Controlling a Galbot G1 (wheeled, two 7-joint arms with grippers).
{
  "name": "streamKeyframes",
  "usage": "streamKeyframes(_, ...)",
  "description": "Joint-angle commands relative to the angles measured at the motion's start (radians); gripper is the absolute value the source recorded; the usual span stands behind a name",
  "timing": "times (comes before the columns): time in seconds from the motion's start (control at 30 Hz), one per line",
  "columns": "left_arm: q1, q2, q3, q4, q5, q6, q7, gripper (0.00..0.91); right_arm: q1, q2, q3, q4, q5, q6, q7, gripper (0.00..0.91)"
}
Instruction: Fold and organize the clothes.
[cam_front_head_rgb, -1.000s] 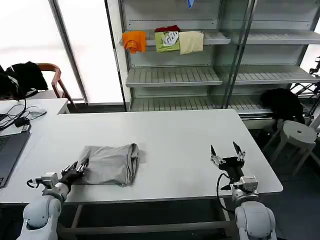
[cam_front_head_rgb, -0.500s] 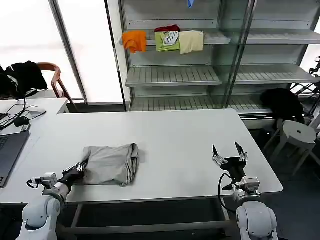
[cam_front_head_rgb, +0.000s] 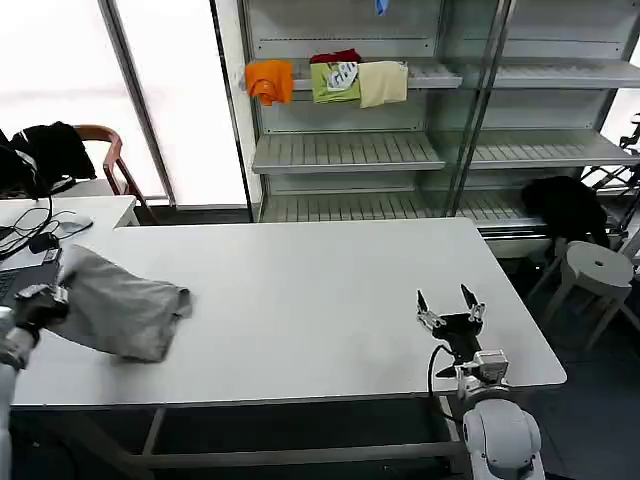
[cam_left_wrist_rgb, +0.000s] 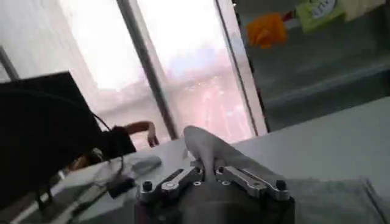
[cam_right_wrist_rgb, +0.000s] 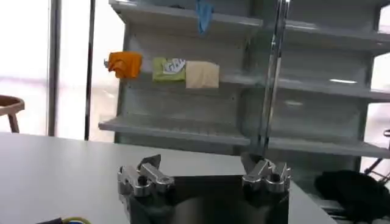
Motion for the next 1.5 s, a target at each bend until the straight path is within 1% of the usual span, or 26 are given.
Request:
streamKeyframes(0.03, -0.07, 0.157, -0.079, -0.069, 0.116, -0.026, 0.054, 0.03, 0.004, 0.0, -0.005, -0.016, 0.001, 0.006, 0.001, 0.907)
streamKeyframes(0.13, -0.048, 0.105, -0.048, -0.133, 0.144, -0.016, 0.057, 0.03, -0.007, -0.005, 0.003, -0.013, 0.003, 0.013, 0.002, 0.907)
streamKeyframes(0.23, -0.01, 0.027, -0.008, -0.196, 0.209, -0.028, 0.061, 0.03, -0.021, -0.011, 0.016, -0.014, 0.011, 0.023, 0.003, 0.907)
streamKeyframes(0.3, 0.02, -0.077, 0.03, -0.214, 0.269, -0.057, 0.063, 0.04, -0.035, -0.016, 0.024, -0.011, 0.035, 0.023, 0.006, 0.907)
streamKeyframes(0.33, 0.033, -0.148, 0.056, -0.212, 0.304, -0.071, 0.062, 0.03, -0.042, -0.016, 0.028, -0.011, 0.039, 0.024, 0.006, 0.907)
streamKeyframes(0.37, 0.044, -0.186, 0.078, -0.209, 0.323, -0.08, 0.055, 0.03, -0.048, -0.019, 0.031, -0.012, 0.042, 0.027, 0.007, 0.907)
streamKeyframes(0.43, 0.062, -0.292, 0.129, -0.199, 0.383, -0.1, 0.045, 0.03, -0.061, -0.022, 0.04, -0.011, 0.048, 0.032, 0.008, 0.907)
streamKeyframes(0.5, 0.077, -0.362, 0.183, -0.192, 0.421, -0.105, 0.03, 0.03, -0.067, -0.027, 0.049, -0.012, 0.056, 0.034, 0.01, 0.907)
streamKeyframes(0.53, 0.082, -0.38, 0.198, -0.194, 0.431, -0.106, 0.027, 0.03, -0.069, -0.029, 0.052, -0.012, 0.058, 0.035, 0.011, 0.907)
streamKeyframes(0.57, 0.089, -0.407, 0.24, -0.201, 0.44, -0.105, 0.017, 0.04, -0.07, -0.03, 0.053, -0.013, 0.061, 0.035, 0.012, 0.907)
streamKeyframes(0.63, 0.092, -0.438, 0.287, -0.212, 0.449, -0.093, 0.011, 0.04, -0.071, -0.033, 0.065, -0.015, 0.067, 0.035, 0.015, 0.907)
streamKeyframes(0.73, 0.081, -0.471, 0.38, -0.243, 0.444, -0.039, -0.012, 0.04, -0.069, -0.034, 0.071, -0.017, 0.071, 0.035, 0.02, 0.907)
streamKeyframes(0.83, 0.057, -0.48, 0.469, -0.264, 0.4, 0.036, -0.05, 0.04, -0.067, -0.033, 0.07, -0.014, 0.071, 0.035, 0.022, 0.907)
streamKeyframes(0.9, 0.043, -0.49, 0.514, -0.26, 0.375, 0.056, -0.076, 0.04, -0.064, -0.03, 0.067, -0.01, 0.07, 0.033, 0.023, 0.907)
streamKeyframes(1.0, 0.001, -0.519, 0.604, -0.226, 0.342, 0.099, -0.165, 0.04, -0.059, -0.027, 0.063, 0.0, 0.068, 0.029, 0.022, 0.907)
streamKeyframes(1.1, -0.039, -0.56, 0.683, -0.156, 0.284, 0.099, -0.25, 0.04, -0.049, -0.022, 0.056, 0.007, 0.065, 0.018, 0.023, 0.907)
streamKeyframes(1.2, -0.077, -0.605, 0.739, -0.073, 0.271, 0.064, -0.297, 0.04, -0.042, -0.017, 0.045, 0.011, 0.061, 0.008, 0.024, 0.907)
streamKeyframes(1.23, -0.096, -0.623, 0.751, -0.04, 0.272, 0.048, -0.318, 0.282, -0.036, -0.013, 0.035, 0.014, 0.059, -0.004, 0.024, 0.907)
streamKeyframes(1.27, -0.103, -0.635, 0.757, -0.032, 0.27, 0.047, -0.325, 0.877, -0.033, -0.011, 0.03, 0.016, 0.058, -0.01, 0.024, 0.907)
streamKeyframes(1.3, -0.115, -0.644, 0.763, -0.008, 0.265, 0.046, -0.338, 0.907, -0.026, -0.009, 0.021, 0.015, 0.054, -0.016, 0.023, 0.907)
streamKeyframes(1.37, -0.125, -0.65, 0.77, 0.0, 0.242, 0.037, -0.338, 0.907, -0.005, -0.006, -0.006, 0.001, 0.051, -0.034, 0.022, 0.907)
streamKeyframes(1.5, -0.114, -0.612, 0.774, -0.044, 0.222, 0.026, -0.322, 0.907, 0.053, 0.01, -0.071, -0.044, 0.056, -0.077, 0.024, 0.907)
